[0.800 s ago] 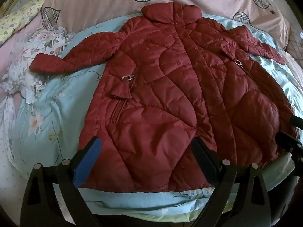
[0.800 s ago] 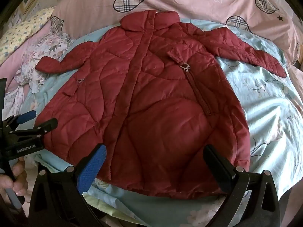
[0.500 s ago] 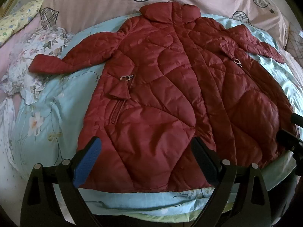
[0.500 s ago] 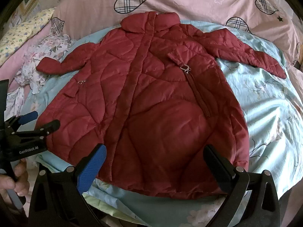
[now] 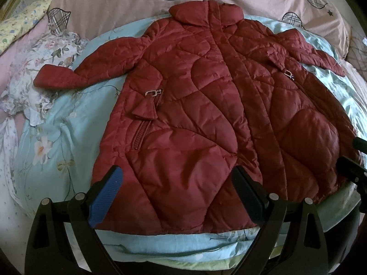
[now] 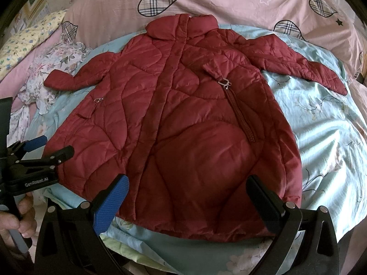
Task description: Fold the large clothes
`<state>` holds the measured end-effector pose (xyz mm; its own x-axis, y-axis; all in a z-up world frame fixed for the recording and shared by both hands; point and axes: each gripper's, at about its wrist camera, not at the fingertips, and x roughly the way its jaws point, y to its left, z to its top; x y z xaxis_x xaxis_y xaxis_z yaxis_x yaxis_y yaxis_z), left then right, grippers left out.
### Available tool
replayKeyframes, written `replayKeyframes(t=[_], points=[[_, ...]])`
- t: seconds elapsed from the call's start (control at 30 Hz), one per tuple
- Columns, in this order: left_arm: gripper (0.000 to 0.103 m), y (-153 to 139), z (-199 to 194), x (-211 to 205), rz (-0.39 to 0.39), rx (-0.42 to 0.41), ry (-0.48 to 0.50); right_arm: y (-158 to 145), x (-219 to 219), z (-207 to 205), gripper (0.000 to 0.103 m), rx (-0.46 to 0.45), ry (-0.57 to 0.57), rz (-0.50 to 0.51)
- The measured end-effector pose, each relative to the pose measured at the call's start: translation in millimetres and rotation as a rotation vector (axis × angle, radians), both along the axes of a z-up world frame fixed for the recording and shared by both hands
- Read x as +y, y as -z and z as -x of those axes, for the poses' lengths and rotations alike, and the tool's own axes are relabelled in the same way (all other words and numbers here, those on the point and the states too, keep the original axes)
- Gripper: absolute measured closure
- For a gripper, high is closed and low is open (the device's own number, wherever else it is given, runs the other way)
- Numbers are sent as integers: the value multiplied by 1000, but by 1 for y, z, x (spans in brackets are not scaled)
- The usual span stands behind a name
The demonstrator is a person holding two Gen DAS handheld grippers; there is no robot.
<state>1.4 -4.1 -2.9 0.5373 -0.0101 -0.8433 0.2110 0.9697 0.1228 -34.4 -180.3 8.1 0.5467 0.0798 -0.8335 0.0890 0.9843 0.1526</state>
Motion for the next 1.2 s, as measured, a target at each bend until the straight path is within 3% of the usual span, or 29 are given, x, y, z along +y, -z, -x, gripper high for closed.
replayKeyframes(t=[0.37,0.6,0.9,1.07,1.2], points=[[7,6,-8,6,121,-10,18,5,-7,-5,0,-11,16,7],[7,10,-18,5,87,31,16,0,-23,-7,0,-76,47,8],[7,11,-42,8,87,-20,-3,-13,-77,-18,0,-126,150,6],[7,6,-64,12,155,-4,-15,-14,-115,-31,0,-116,209,-11],[7,2,-80,14,161,-3,-35,-10,-155,-44,0,-109,271,-36]])
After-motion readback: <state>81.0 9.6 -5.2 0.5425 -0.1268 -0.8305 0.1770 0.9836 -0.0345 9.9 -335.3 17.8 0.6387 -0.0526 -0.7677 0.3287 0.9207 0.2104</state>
